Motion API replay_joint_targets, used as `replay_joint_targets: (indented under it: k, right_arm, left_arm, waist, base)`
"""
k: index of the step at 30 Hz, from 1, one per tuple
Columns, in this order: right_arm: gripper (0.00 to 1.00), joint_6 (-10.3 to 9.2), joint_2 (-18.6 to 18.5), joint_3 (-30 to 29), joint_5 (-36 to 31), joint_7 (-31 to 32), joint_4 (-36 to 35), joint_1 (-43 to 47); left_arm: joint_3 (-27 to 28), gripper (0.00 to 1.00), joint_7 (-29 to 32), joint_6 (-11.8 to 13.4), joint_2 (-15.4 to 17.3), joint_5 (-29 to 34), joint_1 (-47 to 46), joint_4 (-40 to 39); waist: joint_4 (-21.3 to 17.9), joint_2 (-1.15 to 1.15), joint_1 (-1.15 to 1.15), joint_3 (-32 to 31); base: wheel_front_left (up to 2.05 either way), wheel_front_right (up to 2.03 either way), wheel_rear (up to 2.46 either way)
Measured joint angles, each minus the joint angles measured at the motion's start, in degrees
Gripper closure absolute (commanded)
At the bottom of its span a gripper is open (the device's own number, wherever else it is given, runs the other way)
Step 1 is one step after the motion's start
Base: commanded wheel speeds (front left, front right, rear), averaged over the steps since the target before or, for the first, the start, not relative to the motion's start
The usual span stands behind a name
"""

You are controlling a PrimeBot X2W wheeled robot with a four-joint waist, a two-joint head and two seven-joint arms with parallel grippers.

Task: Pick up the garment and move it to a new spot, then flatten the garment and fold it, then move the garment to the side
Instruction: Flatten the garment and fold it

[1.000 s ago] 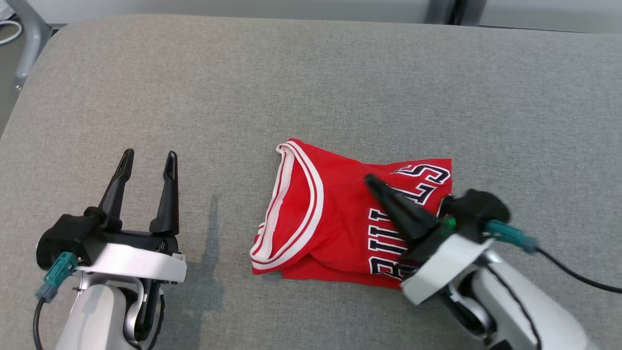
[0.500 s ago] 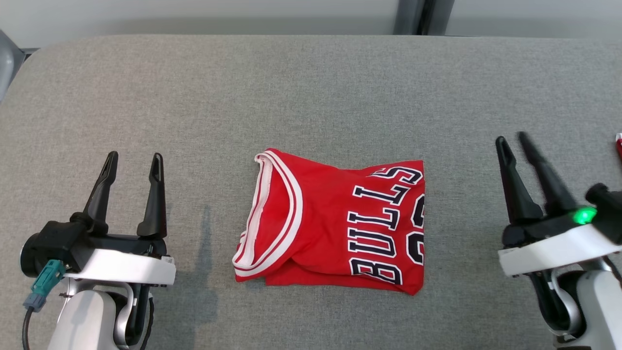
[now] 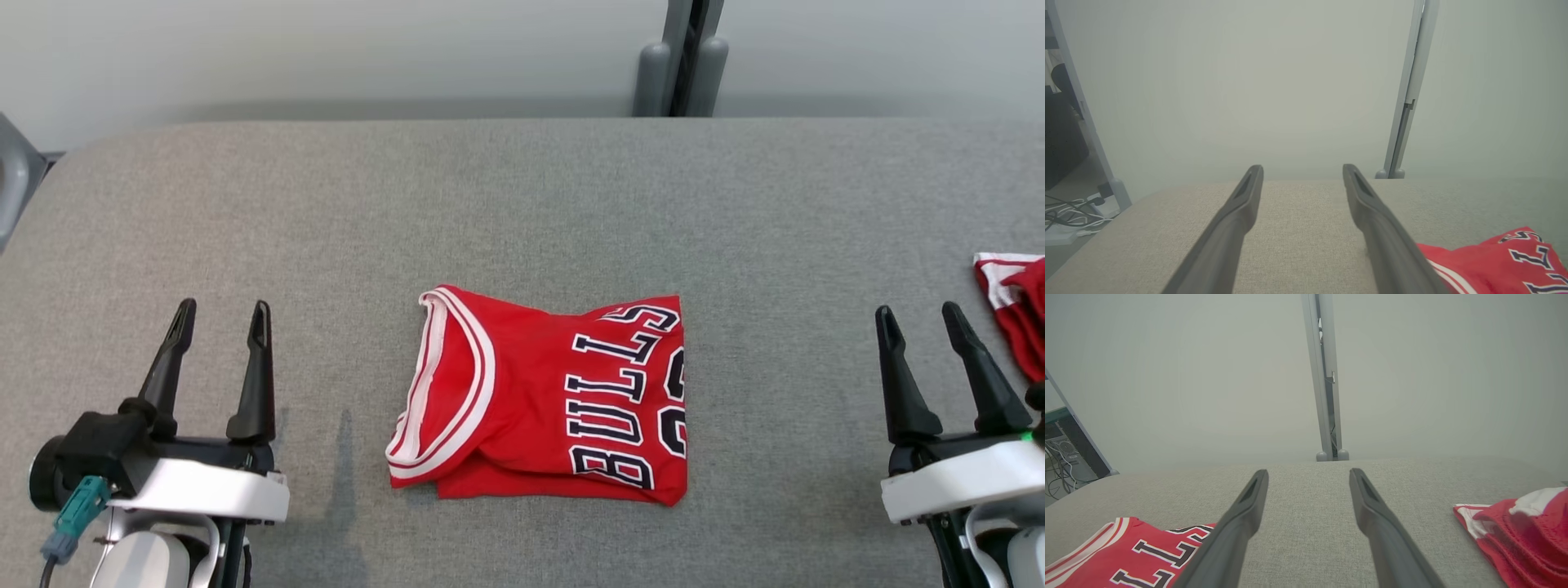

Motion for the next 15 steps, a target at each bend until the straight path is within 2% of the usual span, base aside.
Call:
replay_joint_targets:
  k: [15]
  right_arm:
    - [0.0,0.0,1.0,-0.6,-0.4,2.5,1.5,5.4]
  left_arm:
    - [-1.3,0.0,0.8,-0.7,2.0,0.0,5.1,-0.7]
  waist:
    - [-1.1,0.0,0.0,-9.1]
  base:
    - [0.0,0.0,0.0]
